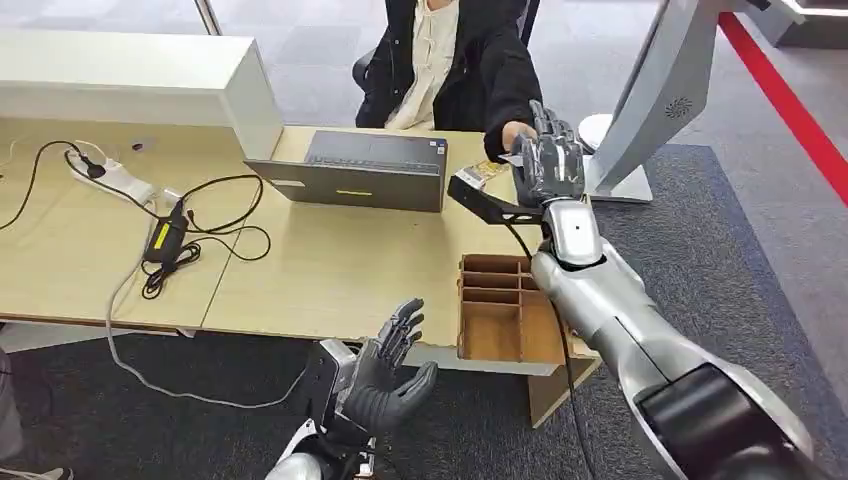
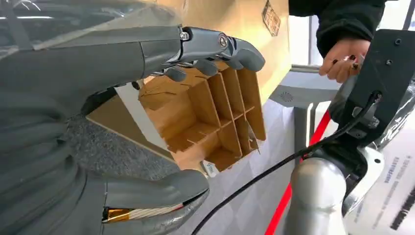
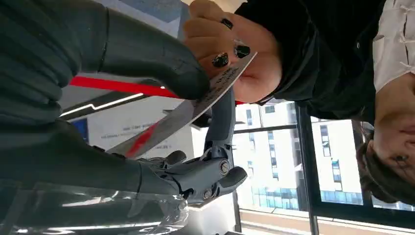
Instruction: Pass the card to the sensor for recognition and then transmit it.
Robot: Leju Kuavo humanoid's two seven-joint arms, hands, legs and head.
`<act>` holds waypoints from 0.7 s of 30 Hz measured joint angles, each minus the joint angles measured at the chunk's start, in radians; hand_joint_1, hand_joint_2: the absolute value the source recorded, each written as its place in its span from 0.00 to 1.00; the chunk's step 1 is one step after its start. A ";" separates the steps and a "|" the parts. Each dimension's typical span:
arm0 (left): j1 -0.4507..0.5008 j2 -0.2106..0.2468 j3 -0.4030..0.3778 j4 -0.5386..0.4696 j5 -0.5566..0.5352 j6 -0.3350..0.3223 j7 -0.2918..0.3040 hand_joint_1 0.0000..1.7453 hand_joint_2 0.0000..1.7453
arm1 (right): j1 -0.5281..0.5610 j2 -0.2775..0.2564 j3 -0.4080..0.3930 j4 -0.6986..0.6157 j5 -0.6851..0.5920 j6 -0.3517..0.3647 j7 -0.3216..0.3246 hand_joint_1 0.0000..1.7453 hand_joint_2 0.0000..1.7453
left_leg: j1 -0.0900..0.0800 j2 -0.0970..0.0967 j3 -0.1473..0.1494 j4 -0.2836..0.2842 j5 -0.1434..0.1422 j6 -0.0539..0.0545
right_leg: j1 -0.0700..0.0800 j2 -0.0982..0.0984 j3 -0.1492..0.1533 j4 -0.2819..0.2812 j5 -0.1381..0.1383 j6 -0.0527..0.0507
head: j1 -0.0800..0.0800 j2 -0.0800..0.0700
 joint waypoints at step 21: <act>0.025 0.001 -0.011 -0.008 -0.008 -0.001 0.005 0.00 1.00 | -0.014 0.039 0.019 0.063 -0.090 -0.031 -0.077 1.00 1.00 | 0.000 0.000 0.000 0.000 0.000 0.000 | 0.000 0.000 0.000 0.000 0.000 0.000 | 0.000 0.000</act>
